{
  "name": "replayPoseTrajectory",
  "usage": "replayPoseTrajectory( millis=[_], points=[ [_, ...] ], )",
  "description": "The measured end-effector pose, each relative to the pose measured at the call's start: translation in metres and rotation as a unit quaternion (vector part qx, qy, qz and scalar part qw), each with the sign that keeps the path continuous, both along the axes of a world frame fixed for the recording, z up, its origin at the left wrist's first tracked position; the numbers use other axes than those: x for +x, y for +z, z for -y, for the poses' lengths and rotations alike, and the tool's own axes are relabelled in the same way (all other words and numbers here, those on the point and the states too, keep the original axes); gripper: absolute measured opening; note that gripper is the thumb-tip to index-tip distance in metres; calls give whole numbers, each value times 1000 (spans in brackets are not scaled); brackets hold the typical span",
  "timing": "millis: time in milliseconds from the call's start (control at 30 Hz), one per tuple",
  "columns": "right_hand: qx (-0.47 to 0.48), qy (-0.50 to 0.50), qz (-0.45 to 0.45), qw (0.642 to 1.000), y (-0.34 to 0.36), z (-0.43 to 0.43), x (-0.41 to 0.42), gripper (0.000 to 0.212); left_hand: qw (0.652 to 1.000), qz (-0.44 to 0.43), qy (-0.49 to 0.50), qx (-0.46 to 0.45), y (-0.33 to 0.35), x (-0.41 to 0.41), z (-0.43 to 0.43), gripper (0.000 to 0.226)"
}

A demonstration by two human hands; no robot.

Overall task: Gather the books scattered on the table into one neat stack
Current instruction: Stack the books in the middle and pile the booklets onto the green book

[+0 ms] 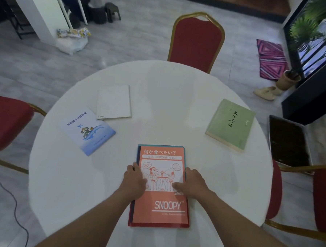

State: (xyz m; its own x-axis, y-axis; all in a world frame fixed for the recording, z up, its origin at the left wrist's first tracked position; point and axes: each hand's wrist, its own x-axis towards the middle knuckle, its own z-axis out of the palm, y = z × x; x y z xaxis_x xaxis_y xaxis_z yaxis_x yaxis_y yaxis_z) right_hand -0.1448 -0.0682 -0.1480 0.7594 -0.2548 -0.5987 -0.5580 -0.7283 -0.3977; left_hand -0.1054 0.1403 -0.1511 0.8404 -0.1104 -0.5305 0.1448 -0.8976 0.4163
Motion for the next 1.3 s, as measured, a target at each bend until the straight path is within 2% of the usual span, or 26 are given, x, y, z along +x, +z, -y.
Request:
replayPoseTrajectory(
  millis=[167, 367, 500, 600, 700, 833, 1000, 1100, 1300],
  points=[
    [26, -12, -6, 1000, -3, 3, 2, 56, 1000, -19, -8, 0, 4, 4, 0, 71],
    [41, -46, 32, 998, 4, -1, 15, 72, 999, -21, -34, 3, 16, 14, -15, 57],
    [10, -41, 74, 996, 21, -6, 43, 72, 999, 16, -5, 33, 25, 36, -39, 62],
    [-17, -25, 83, 996, 29, -15, 72, 84, 998, 36, 24, 52, 27, 59, -60, 63],
    [-10, -9, 88, 996, 34, -33, 104, 88, 995, 52, 53, 71, 25, 86, -81, 61],
    [10, 12, 98, 995, 31, -61, 146, 85, 985, 91, 109, 102, 22, 118, -104, 61],
    [38, 28, 102, 994, 19, -101, 205, 84, 948, 77, 289, 110, 16, 156, -129, 75],
    [44, 34, 95, 994, 9, -125, 237, 85, 924, 55, 365, 102, 2, 173, -146, 84],
    [30, -6, 87, 996, -6, -173, 295, 87, 903, 34, 424, 59, -13, 195, -167, 92]
  ],
)
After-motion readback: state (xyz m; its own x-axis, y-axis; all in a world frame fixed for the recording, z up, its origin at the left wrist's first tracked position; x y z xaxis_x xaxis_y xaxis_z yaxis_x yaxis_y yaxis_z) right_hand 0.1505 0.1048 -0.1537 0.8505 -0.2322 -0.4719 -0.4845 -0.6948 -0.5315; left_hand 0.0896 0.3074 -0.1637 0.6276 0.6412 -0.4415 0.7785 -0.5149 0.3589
